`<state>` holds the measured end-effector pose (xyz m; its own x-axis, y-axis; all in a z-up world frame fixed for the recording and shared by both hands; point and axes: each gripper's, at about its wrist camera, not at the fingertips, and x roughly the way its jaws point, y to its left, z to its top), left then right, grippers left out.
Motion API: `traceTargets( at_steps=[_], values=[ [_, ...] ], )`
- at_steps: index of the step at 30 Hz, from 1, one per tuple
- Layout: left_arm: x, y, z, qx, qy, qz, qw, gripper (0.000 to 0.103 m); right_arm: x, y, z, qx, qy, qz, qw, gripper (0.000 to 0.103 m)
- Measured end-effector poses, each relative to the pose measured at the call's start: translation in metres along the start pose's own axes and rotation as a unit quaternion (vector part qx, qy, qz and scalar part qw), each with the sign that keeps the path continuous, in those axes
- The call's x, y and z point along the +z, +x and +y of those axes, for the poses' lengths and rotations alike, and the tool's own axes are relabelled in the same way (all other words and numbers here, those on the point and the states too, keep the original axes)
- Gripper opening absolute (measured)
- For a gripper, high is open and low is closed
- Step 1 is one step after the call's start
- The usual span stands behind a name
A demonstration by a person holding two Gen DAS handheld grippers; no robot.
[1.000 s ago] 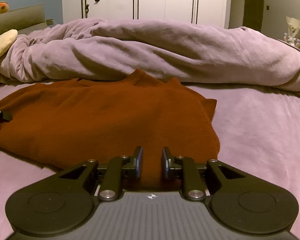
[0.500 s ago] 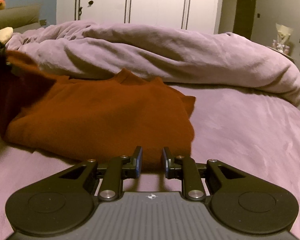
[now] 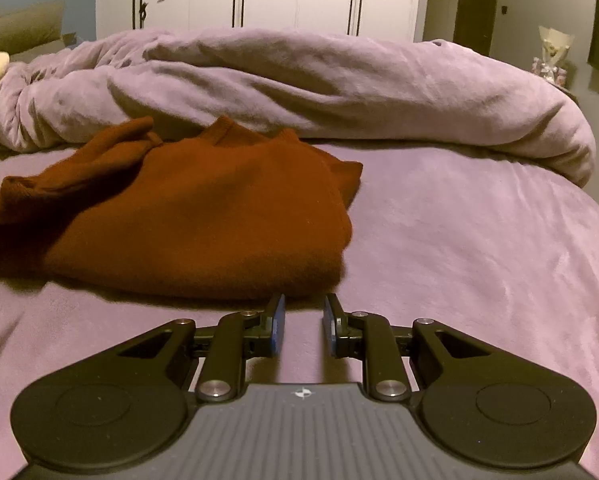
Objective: Fold small clothes
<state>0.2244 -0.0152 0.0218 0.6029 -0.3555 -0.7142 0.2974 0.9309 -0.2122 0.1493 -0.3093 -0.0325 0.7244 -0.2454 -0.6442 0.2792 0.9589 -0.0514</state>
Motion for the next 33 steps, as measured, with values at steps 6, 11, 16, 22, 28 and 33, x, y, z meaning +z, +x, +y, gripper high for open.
traceTargets(
  at_steps=[6,11,16,22,28,33],
  values=[
    [-0.035,-0.003,0.063,0.058,-0.112,0.03,0.9916,0.08,0.02,-0.01,0.029,0.023,-0.006,-0.029,0.999,0.02],
    [-0.058,-0.005,0.07,0.104,-0.104,0.051,0.9878,0.082,0.067,0.008,0.053,0.153,0.053,0.0,0.987,0.063],
    [-0.071,-0.007,0.07,0.114,-0.099,0.059,0.9867,0.088,0.108,0.071,0.068,0.25,0.165,0.081,0.95,0.068],
    [-0.075,-0.007,0.07,0.117,-0.101,0.055,0.9865,0.09,0.114,0.107,0.115,0.257,0.145,0.131,0.946,0.044],
    [-0.07,-0.009,0.064,0.111,-0.1,0.05,0.9875,0.09,0.116,0.092,0.141,0.219,0.036,0.072,0.972,0.013],
    [-0.062,-0.009,0.046,0.093,-0.077,0.04,0.9919,0.09,0.121,0.044,0.118,0.167,-0.041,-0.024,0.985,0.013]
  ],
)
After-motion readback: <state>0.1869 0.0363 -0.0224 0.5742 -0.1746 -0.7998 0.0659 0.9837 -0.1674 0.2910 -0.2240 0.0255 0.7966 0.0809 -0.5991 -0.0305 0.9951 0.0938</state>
